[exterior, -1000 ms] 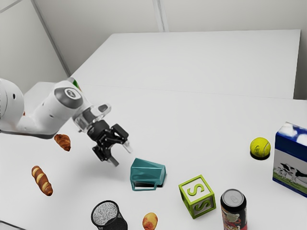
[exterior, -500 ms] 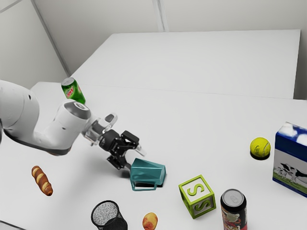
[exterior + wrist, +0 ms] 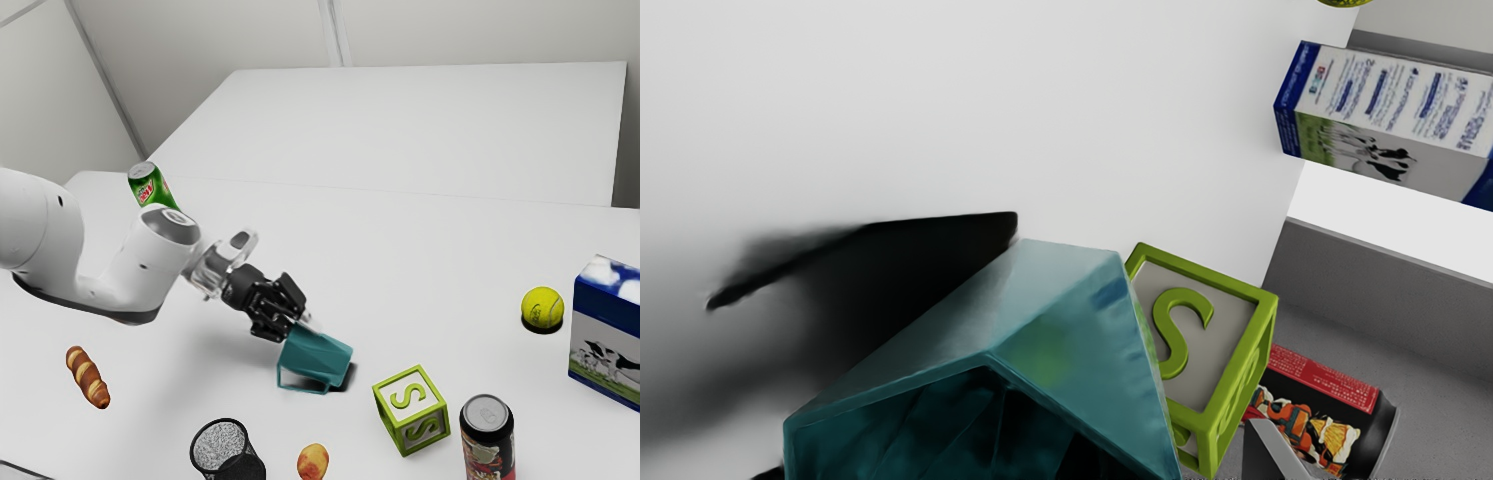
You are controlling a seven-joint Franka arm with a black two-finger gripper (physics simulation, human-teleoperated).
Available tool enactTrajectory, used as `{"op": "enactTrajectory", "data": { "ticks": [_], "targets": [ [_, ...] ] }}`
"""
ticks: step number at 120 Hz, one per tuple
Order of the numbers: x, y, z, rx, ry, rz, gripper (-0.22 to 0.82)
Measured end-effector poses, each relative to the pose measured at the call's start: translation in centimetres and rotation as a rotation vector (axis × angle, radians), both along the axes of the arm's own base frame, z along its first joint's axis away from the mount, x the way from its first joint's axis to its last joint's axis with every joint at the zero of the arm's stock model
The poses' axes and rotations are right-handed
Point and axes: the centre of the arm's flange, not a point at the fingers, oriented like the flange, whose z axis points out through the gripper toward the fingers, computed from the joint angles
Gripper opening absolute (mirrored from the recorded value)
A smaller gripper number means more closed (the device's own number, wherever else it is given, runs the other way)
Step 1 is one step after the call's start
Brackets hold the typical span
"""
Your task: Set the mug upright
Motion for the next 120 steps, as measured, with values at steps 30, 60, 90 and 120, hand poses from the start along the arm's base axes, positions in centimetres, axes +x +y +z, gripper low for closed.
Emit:
{"op": "enactTrajectory", "data": {
  "ticks": [30, 60, 90, 120],
  "targets": [
    [0.1, -0.6, 0.2, 0.0, 0.011, -0.001, -0.13],
    [0.2, -0.9, 2.1, 0.005, -0.009, -0.003, -0.17],
    [1.3, -1.1, 7.1, 0.211, -0.182, -0.11, -0.18],
    [3.1, -2.0, 11.0, 0.556, -0.401, -0.341, -0.18]
  ]
}}
